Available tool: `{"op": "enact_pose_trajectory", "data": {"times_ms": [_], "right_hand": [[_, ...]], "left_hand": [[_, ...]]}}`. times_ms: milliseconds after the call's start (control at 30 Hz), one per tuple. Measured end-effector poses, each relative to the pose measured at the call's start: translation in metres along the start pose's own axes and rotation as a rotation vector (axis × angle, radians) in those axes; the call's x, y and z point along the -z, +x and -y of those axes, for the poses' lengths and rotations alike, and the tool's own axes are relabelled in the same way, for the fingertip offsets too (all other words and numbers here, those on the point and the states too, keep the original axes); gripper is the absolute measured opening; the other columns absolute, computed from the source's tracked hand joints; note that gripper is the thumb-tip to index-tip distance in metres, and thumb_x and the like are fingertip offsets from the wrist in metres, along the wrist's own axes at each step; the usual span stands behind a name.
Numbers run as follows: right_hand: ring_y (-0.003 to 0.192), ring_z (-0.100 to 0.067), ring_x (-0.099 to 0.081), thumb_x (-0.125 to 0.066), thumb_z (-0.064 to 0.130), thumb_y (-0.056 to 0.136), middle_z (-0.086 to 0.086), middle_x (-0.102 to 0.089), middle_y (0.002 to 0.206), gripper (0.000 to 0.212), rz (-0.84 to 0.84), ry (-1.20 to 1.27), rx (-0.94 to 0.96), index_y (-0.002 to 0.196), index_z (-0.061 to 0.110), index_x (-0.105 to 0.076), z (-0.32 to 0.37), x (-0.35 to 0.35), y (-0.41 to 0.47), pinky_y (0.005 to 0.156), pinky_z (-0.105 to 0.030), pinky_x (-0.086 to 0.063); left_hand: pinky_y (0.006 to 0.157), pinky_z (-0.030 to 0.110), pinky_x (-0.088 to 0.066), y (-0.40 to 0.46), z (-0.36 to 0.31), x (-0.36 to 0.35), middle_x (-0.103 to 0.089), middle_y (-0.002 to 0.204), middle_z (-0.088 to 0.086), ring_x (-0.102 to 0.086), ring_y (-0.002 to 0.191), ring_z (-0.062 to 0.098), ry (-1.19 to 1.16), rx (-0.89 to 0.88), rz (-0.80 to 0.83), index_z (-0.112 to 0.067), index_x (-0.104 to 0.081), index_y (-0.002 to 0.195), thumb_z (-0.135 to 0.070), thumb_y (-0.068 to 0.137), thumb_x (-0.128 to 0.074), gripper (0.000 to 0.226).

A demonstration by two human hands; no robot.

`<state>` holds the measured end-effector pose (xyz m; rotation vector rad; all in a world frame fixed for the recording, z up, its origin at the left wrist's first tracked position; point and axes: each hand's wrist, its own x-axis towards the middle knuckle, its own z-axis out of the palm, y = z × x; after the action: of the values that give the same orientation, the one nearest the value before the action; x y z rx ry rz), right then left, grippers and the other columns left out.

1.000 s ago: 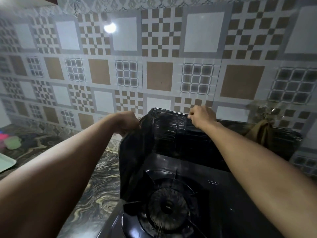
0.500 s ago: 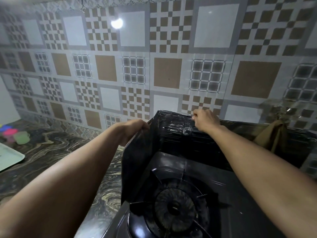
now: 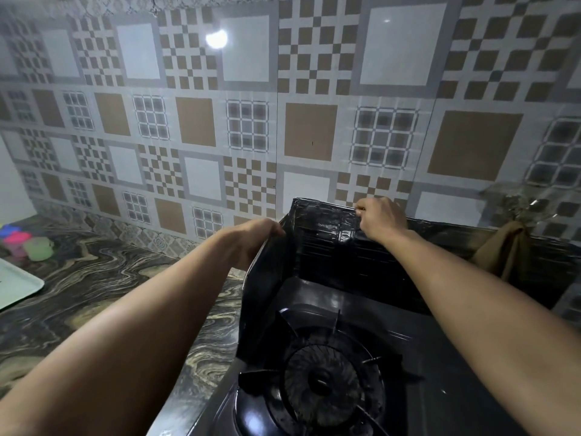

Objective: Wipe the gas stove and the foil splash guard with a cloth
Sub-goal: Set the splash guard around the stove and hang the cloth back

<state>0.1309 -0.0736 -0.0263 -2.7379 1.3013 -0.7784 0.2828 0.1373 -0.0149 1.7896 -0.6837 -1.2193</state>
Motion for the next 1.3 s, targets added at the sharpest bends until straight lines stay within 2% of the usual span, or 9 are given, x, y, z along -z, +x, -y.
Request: {"op": "enact_pose_trajectory", "data": {"times_ms": [100, 333, 433, 567, 700, 867, 967, 1167, 1300], "right_hand": [[0.091, -0.03, -0.063, -0.051, 0.015, 0.098, -0.008, -0.07, 0.104, 0.021, 0.006, 0.025, 0.005, 0.108, 0.017, -0.07, -0.002, 0.0, -0.004, 0.091, -0.043, -0.05], [0.091, -0.03, -0.065, -0.052, 0.018, 0.099, -0.008, -0.071, 0.106, 0.023, 0.019, 0.051, 0.006, 0.111, 0.019, -0.071, -0.003, 0.001, -0.003, 0.083, -0.04, -0.054], [0.093, -0.03, -0.065, -0.054, 0.026, 0.098, -0.008, -0.071, 0.106, 0.022, 0.042, 0.048, 0.008, 0.113, 0.019, -0.069, -0.001, 0.001, -0.004, 0.085, -0.041, -0.053], [0.098, -0.03, -0.064, -0.056, 0.03, 0.097, -0.009, -0.07, 0.111, 0.028, 0.046, 0.04, 0.012, 0.121, 0.02, -0.065, -0.003, 0.001, -0.004, 0.09, -0.042, -0.051], [0.099, -0.03, -0.063, -0.055, 0.031, 0.097, -0.008, -0.07, 0.109, 0.028, 0.05, 0.02, 0.016, 0.12, 0.019, -0.065, -0.003, -0.001, -0.004, 0.096, -0.044, -0.048], [0.103, -0.03, -0.063, -0.054, 0.031, 0.097, -0.009, -0.069, 0.112, 0.03, 0.066, 0.015, 0.028, 0.123, 0.018, -0.062, -0.003, 0.0, -0.004, 0.1, -0.047, -0.045], [0.102, -0.03, -0.063, -0.055, 0.031, 0.097, -0.008, -0.07, 0.111, 0.029, 0.053, 0.011, 0.055, 0.121, 0.017, -0.064, -0.003, 0.0, -0.004, 0.098, -0.045, -0.046], [0.079, -0.03, -0.063, -0.053, 0.02, 0.098, -0.009, -0.07, 0.083, 0.021, -0.034, 0.034, 0.063, 0.087, 0.014, -0.07, -0.009, -0.001, -0.003, 0.086, -0.041, -0.052], [0.071, -0.026, -0.061, -0.055, 0.014, 0.095, -0.005, -0.068, 0.075, 0.02, -0.079, 0.03, 0.046, 0.082, 0.017, -0.069, -0.007, -0.005, -0.002, 0.084, -0.044, -0.053]], "left_hand": [[0.065, 0.037, -0.053, 0.001, -0.008, -0.006, -0.064, 0.077, 0.017, -0.062, 0.067, 0.028, 0.147, -0.093, -0.165, 0.001, -0.06, 0.087, -0.015, 0.096, -0.042, 0.025], [0.041, 0.021, -0.047, 0.001, -0.014, -0.012, -0.058, 0.076, 0.01, -0.056, 0.062, 0.017, 0.301, -0.203, -0.294, 0.0, -0.057, 0.085, -0.008, 0.095, -0.047, 0.017], [0.052, 0.023, -0.043, 0.014, -0.013, -0.009, -0.055, 0.075, 0.009, -0.051, 0.062, 0.015, 0.348, -0.275, -0.4, 0.001, -0.058, 0.084, -0.013, 0.091, -0.056, 0.016], [0.05, 0.025, -0.041, 0.03, -0.019, -0.002, -0.058, 0.063, 0.006, -0.054, 0.058, 0.019, 0.569, -0.351, -0.652, -0.003, -0.06, 0.07, -0.035, 0.083, -0.068, 0.036], [0.052, 0.025, -0.045, 0.036, -0.03, -0.007, -0.062, 0.063, 0.006, -0.06, 0.06, 0.02, 0.716, -0.404, -0.761, -0.007, -0.059, 0.065, -0.044, 0.08, -0.071, 0.042], [0.054, 0.029, -0.044, 0.046, -0.038, -0.014, -0.054, 0.064, 0.008, -0.055, 0.061, 0.025, 0.777, -0.41, -0.781, -0.009, -0.043, 0.056, -0.021, 0.082, -0.067, 0.038], [0.051, 0.027, -0.042, 0.051, -0.039, -0.015, -0.052, 0.061, 0.007, -0.052, 0.057, 0.023, 0.773, -0.425, -0.769, -0.007, -0.045, 0.057, -0.008, 0.08, -0.06, 0.027], [0.043, 0.025, -0.037, 0.058, -0.039, -0.014, -0.047, 0.056, 0.007, -0.046, 0.05, 0.018, 0.735, -0.469, -0.765, -0.007, -0.042, 0.052, -0.001, 0.077, -0.057, 0.03], [0.05, 0.028, -0.041, 0.059, -0.037, -0.013, -0.044, 0.054, 0.006, -0.046, 0.053, 0.022, 0.738, -0.491, -0.779, -0.007, -0.041, 0.05, 0.0, 0.076, -0.056, 0.031]]}}
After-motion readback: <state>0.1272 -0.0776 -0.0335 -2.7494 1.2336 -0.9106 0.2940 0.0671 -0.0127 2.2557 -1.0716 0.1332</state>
